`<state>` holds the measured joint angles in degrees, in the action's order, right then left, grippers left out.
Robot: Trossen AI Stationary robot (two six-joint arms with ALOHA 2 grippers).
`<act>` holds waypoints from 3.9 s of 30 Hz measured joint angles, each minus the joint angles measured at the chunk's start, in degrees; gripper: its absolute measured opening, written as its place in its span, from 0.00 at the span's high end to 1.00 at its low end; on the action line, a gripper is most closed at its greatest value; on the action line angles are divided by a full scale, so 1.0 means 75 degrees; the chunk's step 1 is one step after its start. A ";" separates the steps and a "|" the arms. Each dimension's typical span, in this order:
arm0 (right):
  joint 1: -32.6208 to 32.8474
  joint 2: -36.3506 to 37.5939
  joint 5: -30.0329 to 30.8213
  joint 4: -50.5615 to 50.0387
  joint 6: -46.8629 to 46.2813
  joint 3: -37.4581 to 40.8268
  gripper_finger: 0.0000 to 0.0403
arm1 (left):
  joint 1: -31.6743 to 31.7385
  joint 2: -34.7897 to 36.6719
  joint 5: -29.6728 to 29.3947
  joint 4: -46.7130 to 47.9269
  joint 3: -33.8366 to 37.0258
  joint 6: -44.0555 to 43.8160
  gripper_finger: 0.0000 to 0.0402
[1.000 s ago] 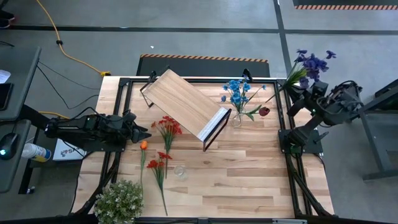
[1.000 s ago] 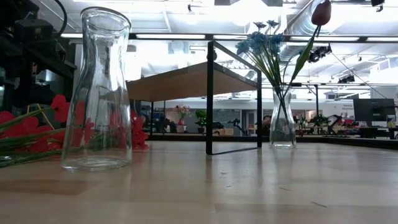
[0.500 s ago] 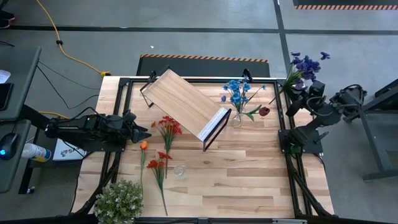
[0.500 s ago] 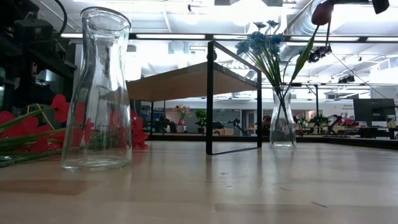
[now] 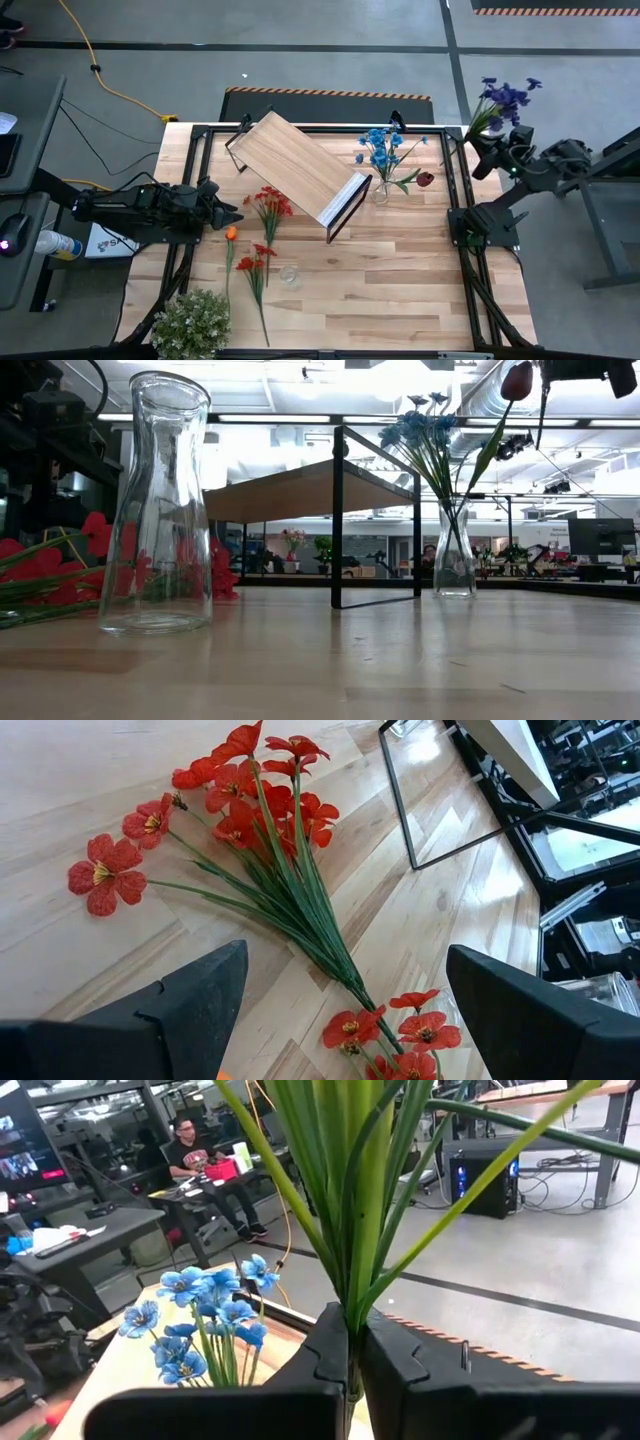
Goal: Pick and place flowers into a vace then onto a shelf
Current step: Put the violet flowers into the top transparent vase
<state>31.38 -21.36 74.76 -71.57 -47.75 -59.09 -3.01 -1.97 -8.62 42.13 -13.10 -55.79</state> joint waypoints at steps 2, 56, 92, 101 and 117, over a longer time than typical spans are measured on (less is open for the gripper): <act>0.0000 0.0131 -0.0010 -0.0112 -0.0016 0.0000 0.97 | 0.0000 0.0000 0.0000 0.0000 0.0000 0.0000 0.06; 0.0020 0.2590 -0.0368 0.8691 0.5173 0.3714 0.99 | 0.0000 -0.0001 0.0000 0.0006 0.0002 -0.0002 0.06; -0.0299 0.0442 -0.1230 1.2423 0.6913 0.4602 0.99 | 0.0000 -0.0001 0.0000 0.0003 0.0000 -0.0006 0.06; -0.0788 0.0512 -0.1308 1.2433 0.7091 0.4602 0.99 | 0.0000 -0.0001 0.0006 0.0003 0.0000 -0.0003 0.06; -0.1043 0.1051 -0.0966 0.9476 0.4870 0.4596 0.99 | 0.0000 -0.0001 0.0023 0.0003 0.0000 -0.0003 0.06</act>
<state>23.55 -13.47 67.51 -0.50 -11.22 -24.62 -3.01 -1.98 -8.45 42.15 -13.10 -55.81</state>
